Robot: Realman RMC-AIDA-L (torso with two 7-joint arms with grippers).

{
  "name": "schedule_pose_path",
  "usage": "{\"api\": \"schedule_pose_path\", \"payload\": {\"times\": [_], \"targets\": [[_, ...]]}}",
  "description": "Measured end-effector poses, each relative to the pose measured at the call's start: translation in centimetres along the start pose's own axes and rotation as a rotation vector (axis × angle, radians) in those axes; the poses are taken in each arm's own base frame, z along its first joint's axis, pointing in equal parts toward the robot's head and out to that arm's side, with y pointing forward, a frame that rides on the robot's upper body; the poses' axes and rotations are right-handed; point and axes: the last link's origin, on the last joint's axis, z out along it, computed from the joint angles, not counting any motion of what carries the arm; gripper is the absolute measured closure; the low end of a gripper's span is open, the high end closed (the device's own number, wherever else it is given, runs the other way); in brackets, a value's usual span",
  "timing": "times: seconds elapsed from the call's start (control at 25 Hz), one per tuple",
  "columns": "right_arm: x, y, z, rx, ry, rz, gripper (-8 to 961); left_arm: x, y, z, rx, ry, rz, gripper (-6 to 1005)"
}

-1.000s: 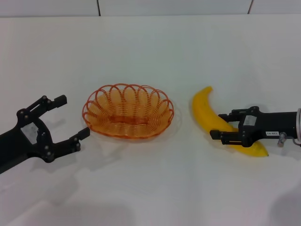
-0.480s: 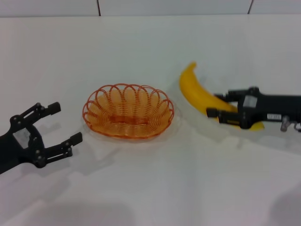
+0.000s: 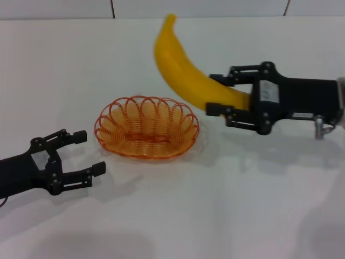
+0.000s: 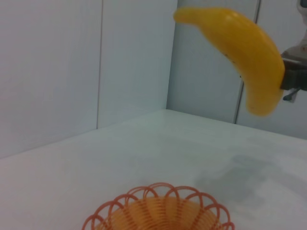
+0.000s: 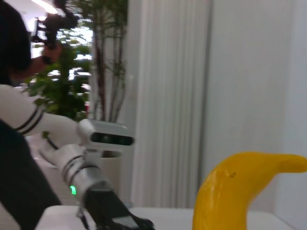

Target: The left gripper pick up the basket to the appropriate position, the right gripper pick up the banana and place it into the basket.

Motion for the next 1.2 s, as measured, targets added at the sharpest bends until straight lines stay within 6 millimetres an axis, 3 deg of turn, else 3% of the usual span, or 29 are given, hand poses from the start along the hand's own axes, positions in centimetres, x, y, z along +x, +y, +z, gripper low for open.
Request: {"api": "schedule_pose_path", "payload": {"times": [0.32,0.6,0.76,0.96,1.2], "targets": [[1.8,-1.6,8.4,-0.075,0.142,-0.037,476,0.5,-0.1,0.8,-0.016,0.009,0.012,91],[4.1,-1.3,9.6,-0.064,0.276,-0.016,472,1.0,-0.3,1.3,-0.026,0.016,0.018,91],[4.1,-1.2,9.7,-0.054,0.273,-0.003,469,1.0,-0.2,1.4,-0.028,0.017,0.017,91],[3.0,-1.5,7.9,-0.055,0.212,0.025,433,0.8,-0.1,1.0,-0.021,0.021,0.014,91],[3.4,-0.2,0.2,0.066,0.182,0.092,239,0.8,0.0,0.2,-0.015,0.036,0.034,91]]}}
